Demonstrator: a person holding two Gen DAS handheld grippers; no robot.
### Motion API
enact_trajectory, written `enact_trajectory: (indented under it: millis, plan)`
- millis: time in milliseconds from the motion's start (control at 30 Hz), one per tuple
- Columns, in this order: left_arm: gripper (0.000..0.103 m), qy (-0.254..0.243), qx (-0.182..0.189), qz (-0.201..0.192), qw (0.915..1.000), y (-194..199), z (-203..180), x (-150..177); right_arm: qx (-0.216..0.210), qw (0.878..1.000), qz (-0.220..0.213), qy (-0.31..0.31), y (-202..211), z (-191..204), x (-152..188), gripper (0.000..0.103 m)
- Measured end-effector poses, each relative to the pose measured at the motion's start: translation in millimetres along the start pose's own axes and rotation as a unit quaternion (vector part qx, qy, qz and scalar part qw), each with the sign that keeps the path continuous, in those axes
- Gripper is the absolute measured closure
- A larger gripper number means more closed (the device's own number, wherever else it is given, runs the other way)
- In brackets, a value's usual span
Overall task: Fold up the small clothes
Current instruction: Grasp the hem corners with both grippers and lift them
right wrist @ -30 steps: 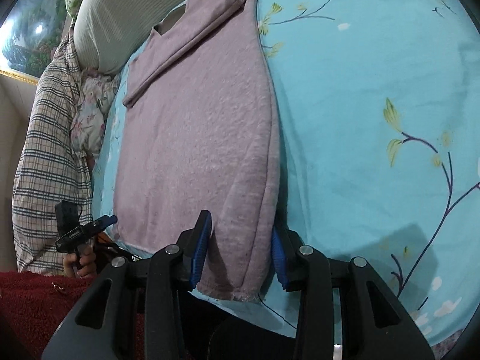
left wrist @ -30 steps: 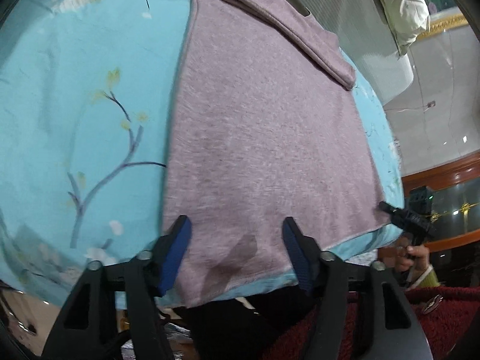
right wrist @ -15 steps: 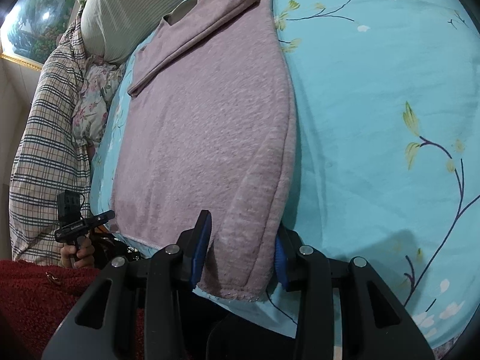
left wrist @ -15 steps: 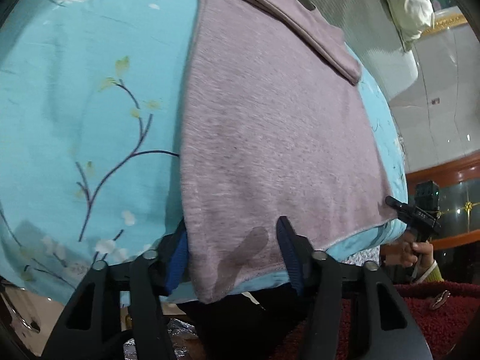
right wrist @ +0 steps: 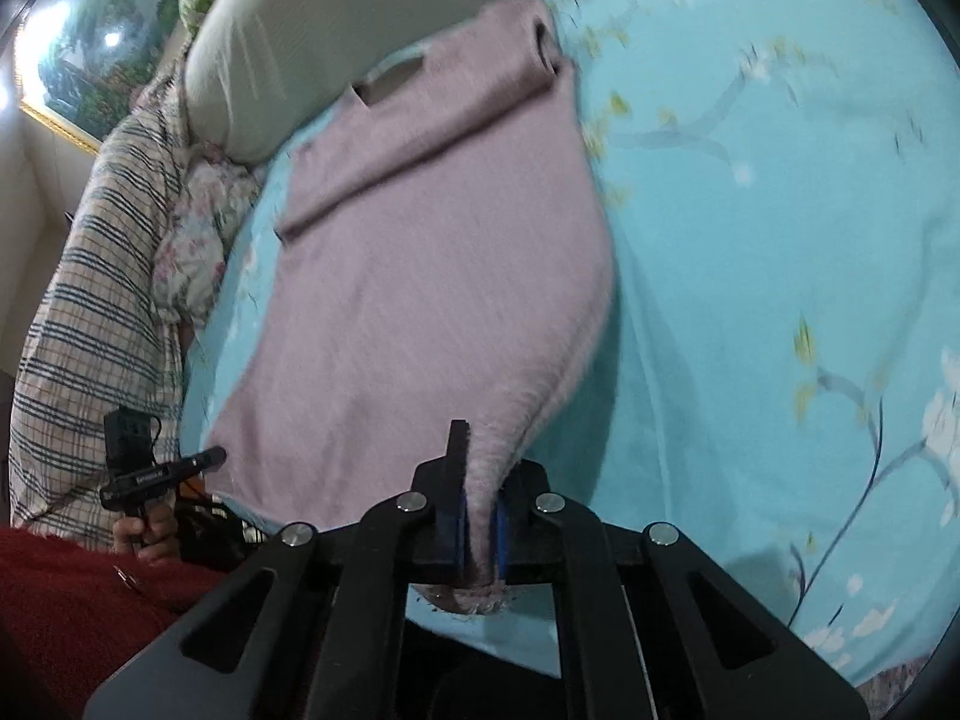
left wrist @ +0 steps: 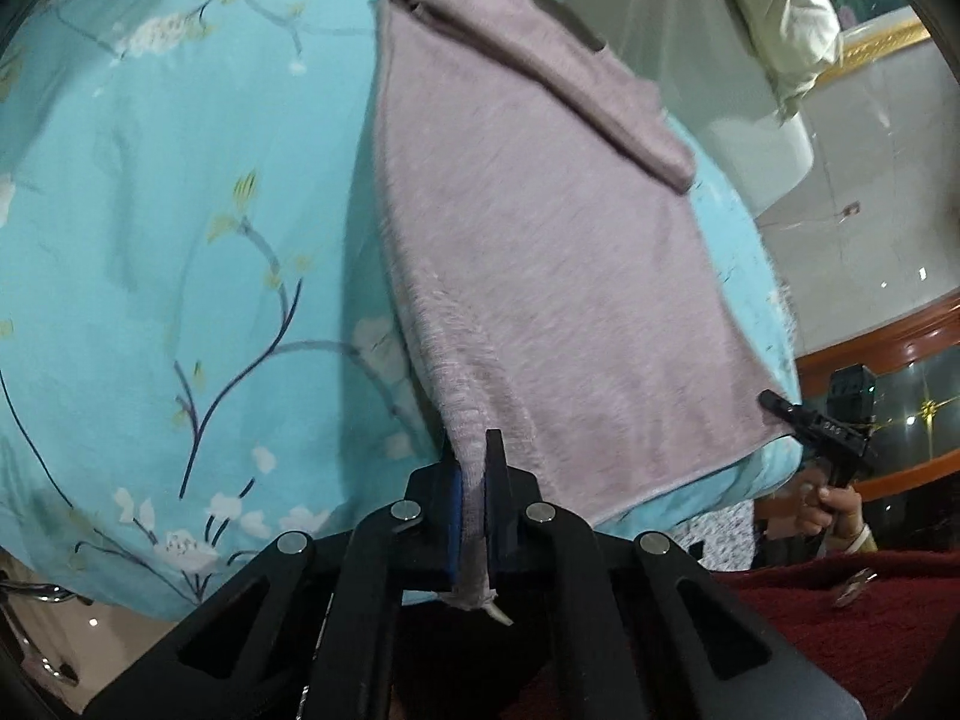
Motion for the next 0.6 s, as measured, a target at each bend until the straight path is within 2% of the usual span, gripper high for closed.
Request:
enact_trajectory:
  millis: [167,267,467,600]
  plan:
    - [0.100,-0.005,0.023,-0.030,0.9993,14.8,-27.5,-27.7,-0.012,0.997,-0.078,-0.012,21.9,9.0,-54.8,0.096]
    - [0.100,-0.010,0.040,-0.058,0.9975,29.6,-46.1,-54.9,-0.005,0.994,-0.104,-0.017,26.0,9.2,-82.7,0.096]
    - [0.100,-0.031,0.056,-0.131,0.9894,52.9,-85.3,-130.3,-0.002,0.989,-0.147,-0.036,12.7,-10.8,-150.0,0.096]
    - [0.100,-0.018,0.057,-0.189,0.9802,62.5,-101.3,-198.7,0.010,0.986,-0.161,-0.039,-7.3,-32.0,-204.5,0.096]
Point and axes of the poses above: each gripper's, at about its wrist camera, not at the fingertips, and y roughly against the way its jaws point, z to its left, x to its underside, the point moved 8 cm from there along -y, roughly the way its jaws point, and after that the axes turned 12 degrees about y, right-handed, at the moved point
